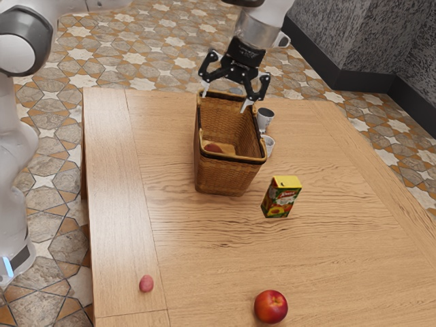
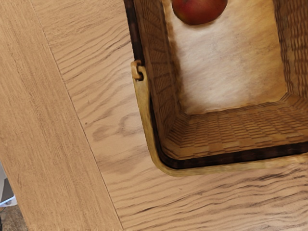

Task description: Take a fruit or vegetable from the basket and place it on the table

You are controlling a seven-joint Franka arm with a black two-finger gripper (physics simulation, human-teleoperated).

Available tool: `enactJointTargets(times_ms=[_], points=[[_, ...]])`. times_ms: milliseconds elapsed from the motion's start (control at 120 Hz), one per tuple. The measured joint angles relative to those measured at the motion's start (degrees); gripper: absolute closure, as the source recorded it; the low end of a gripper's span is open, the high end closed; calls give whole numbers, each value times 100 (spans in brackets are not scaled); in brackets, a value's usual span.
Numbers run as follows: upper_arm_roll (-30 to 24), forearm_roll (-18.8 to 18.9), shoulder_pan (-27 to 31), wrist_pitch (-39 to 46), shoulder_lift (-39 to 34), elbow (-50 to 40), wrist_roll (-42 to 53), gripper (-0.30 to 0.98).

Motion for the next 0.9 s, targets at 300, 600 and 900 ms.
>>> enactJointTargets(times_ms=[300, 600, 900], points=[[89, -182, -89, 966, -280, 0, -738, 0], [213, 162, 121, 1328, -108, 306, 2498, 0], [406, 246, 206, 1706, -4, -275, 4703, 0]])
